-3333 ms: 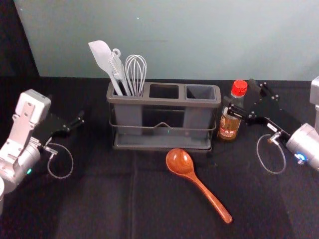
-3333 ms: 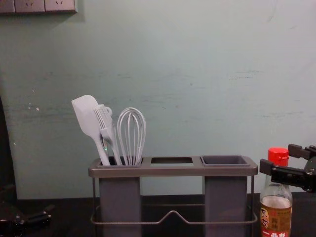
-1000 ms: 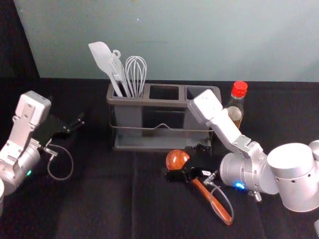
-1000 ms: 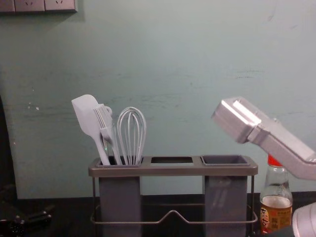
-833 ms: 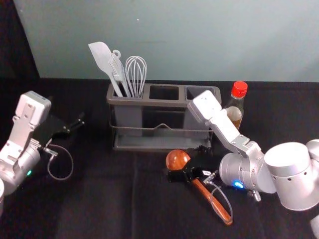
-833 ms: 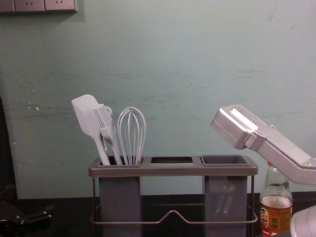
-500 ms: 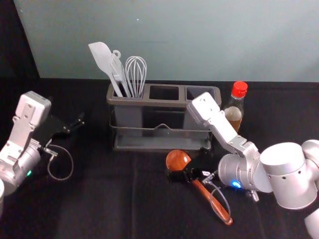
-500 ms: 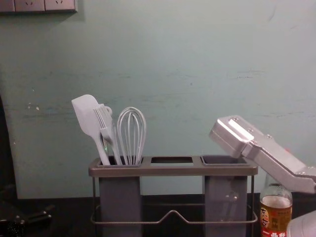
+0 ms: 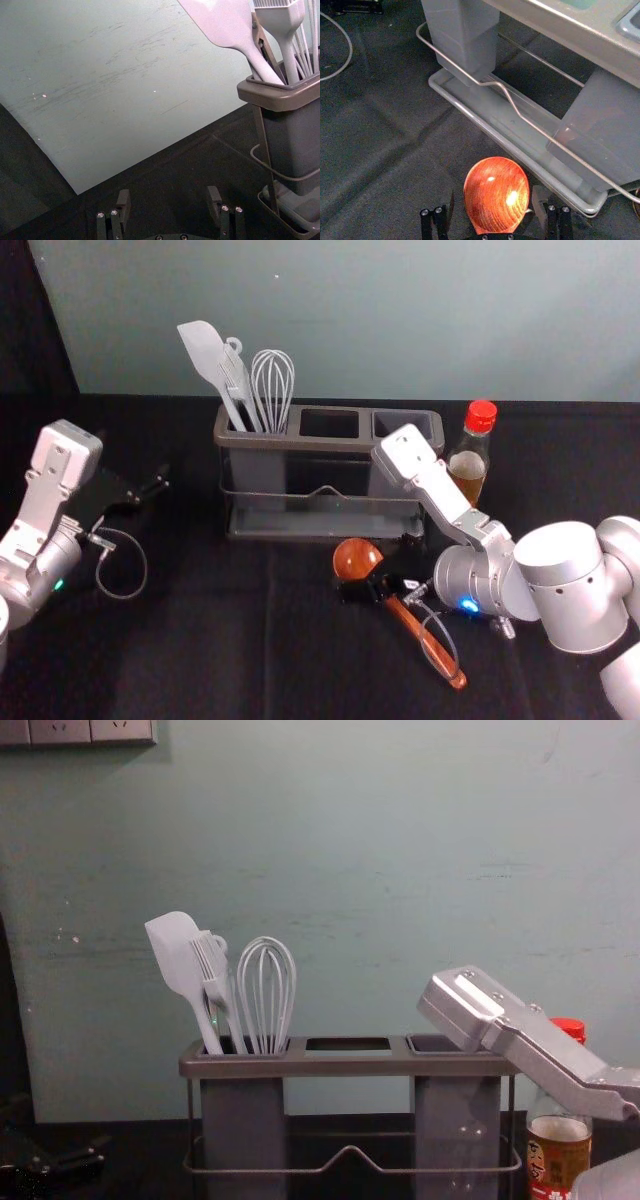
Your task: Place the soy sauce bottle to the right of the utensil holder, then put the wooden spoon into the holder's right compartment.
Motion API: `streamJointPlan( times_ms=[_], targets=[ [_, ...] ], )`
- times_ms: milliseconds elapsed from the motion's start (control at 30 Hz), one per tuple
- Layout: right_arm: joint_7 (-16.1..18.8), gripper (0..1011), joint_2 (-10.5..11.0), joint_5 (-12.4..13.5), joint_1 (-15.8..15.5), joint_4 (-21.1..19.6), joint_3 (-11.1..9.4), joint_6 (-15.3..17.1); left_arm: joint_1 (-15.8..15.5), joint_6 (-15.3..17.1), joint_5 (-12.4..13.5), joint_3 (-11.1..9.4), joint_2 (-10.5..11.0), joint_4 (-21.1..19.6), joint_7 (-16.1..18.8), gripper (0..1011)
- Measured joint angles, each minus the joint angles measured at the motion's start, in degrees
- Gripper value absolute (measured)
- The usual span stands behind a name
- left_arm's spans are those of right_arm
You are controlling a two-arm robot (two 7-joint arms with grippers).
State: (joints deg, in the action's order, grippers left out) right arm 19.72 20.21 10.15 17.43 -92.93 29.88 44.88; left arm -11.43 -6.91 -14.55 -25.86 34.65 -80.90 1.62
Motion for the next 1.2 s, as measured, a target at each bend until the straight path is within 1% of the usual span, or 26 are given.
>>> streamJointPlan(
  times_ms=[800,933,1200],
  targets=[
    [1.13,1000,-2.74,-4.35,0.94,3.67,0.38,-1.84,0.0,0.0,0.0,0.0,0.0,0.0,0.0,1005],
    [1.49,1000,-3.16,-4.73,0.91,4.28,0.09,-2.12,0.0,0.0,0.0,0.0,0.0,0.0,0.0,1005],
    [1.47,1002,-3.11,-4.7,0.88,4.25,0.1,-2.12,-0.01,0.0,0.0,0.0,0.0,0.0,0.0,1005]
  ],
)
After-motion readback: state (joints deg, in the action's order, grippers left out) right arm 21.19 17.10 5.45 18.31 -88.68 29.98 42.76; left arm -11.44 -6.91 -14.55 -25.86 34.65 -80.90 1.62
